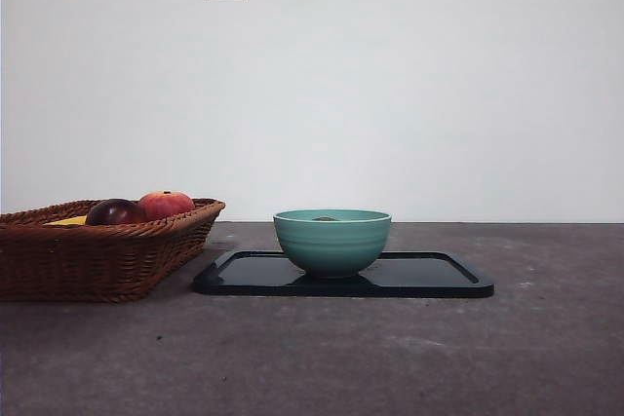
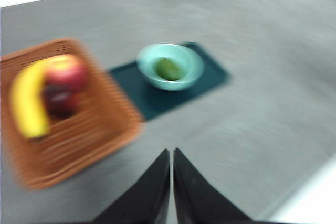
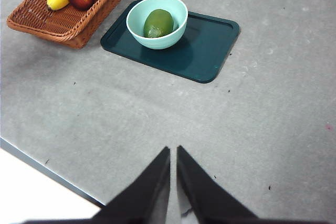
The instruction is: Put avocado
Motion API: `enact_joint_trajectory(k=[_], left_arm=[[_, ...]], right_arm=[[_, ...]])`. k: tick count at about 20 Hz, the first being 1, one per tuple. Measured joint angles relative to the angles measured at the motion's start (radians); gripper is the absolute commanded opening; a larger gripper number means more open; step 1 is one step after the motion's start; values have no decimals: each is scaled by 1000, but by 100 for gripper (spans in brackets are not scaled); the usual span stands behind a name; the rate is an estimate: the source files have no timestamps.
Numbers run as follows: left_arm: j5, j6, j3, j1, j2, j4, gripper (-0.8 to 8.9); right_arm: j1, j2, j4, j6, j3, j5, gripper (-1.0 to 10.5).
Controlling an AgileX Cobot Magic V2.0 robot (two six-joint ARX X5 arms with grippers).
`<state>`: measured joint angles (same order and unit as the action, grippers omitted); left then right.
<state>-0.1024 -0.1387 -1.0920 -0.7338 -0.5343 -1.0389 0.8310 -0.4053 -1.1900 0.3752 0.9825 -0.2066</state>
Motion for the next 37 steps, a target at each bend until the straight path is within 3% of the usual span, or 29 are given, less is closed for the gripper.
enact_joint_trajectory(k=[6,10,14,17,21,37], left_arm=[[0,66,29,402,13,40,9],[12,156,257,597,96,309,9],[149,182,618,731,248,644,9],[158,155,869,747,350,839,9],[158,97,1038,746,460,872,9],[100,95,1059,683,530,856,9]], right_arm=[[0,0,0,0,0,0,16],[0,0,0,0,0,0,16],[0,0,1,0,0,0,16],[0,0,1,0,0,0,17],[0,0,1,0,0,0,16],[0,0,1,0,0,0,16]])
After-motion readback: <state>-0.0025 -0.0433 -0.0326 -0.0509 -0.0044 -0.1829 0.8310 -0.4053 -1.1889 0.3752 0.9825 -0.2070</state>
